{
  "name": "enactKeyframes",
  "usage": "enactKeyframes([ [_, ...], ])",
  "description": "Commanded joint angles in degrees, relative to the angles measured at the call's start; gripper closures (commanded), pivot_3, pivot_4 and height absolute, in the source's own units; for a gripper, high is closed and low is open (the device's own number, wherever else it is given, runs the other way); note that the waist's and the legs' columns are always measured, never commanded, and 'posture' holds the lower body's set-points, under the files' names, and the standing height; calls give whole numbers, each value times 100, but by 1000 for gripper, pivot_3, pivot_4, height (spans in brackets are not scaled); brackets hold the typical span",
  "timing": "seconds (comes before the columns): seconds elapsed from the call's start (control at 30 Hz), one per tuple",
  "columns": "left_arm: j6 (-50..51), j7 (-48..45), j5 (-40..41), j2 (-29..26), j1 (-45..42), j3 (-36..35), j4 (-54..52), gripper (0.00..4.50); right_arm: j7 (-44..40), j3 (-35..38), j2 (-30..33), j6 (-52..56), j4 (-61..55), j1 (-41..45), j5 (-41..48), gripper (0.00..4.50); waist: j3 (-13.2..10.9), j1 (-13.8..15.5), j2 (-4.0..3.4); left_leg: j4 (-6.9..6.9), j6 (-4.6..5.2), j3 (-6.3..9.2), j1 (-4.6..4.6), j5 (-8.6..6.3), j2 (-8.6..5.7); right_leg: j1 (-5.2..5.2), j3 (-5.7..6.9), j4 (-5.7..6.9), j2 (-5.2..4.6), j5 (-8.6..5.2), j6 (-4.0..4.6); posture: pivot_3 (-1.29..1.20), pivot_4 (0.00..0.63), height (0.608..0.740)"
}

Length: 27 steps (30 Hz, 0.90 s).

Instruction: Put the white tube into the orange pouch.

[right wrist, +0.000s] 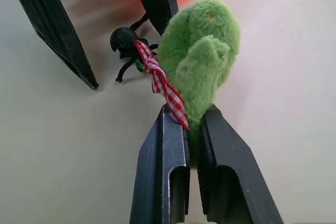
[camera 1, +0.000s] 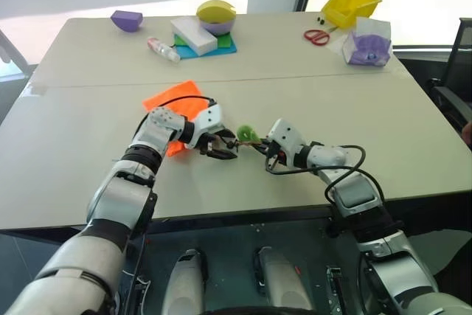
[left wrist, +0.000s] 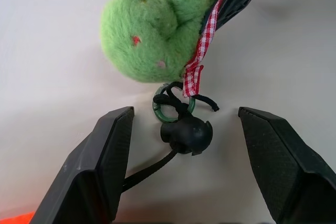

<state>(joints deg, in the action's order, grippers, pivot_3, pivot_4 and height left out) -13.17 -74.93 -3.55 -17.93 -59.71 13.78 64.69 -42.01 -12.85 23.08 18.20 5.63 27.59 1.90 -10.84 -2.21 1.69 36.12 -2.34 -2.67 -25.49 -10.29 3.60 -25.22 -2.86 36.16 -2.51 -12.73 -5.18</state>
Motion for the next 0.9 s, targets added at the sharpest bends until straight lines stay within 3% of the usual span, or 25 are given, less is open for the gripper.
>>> enactKeyframes([
  [0.03, -31, -47, -6, -15, -45, -95, -5, 1437, -9, 47, -1, -114, -154, 110, 7, 4500, 0, 0, 0, 0, 0, 0, 0, 0, 0, 0, 0, 0, 0, 0, 0, 0, 150, 740],
  [0.1, -68, 5, 4, -7, -27, -112, -27, 1993, -23, 46, 2, -93, -183, 101, 14, 4500, 0, -1, 0, 1, 0, 0, 0, 0, 0, 0, 0, 0, 0, 0, 0, 0, 150, 740],
  [0.57, -68, -52, 31, 5, -36, -218, -38, 1993, -48, 44, -9, -89, -164, 115, -26, 4500, 0, -1, 0, 0, 0, 0, 0, 0, 0, 0, 0, 0, 0, 0, 0, 0, 150, 740],
  [0.63, -160, -14, 75, 15, -46, -272, -71, 2530, -40, 41, -17, -88, -173, 108, -36, 4500, 0, -1, 0, 0, 0, 0, 0, 0, 0, 0, 0, 0, 0, 0, 0, 0, 150, 740],
  [0.9, -102, -73, 78, -38, -36, -319, -103, 2530, -16, 31, -39, -106, -142, 123, -57, 4500, 0, -2, 0, 0, 0, 0, 0, 0, 0, 0, 0, 0, 0, 0, 0, 0, 150, 740],
])
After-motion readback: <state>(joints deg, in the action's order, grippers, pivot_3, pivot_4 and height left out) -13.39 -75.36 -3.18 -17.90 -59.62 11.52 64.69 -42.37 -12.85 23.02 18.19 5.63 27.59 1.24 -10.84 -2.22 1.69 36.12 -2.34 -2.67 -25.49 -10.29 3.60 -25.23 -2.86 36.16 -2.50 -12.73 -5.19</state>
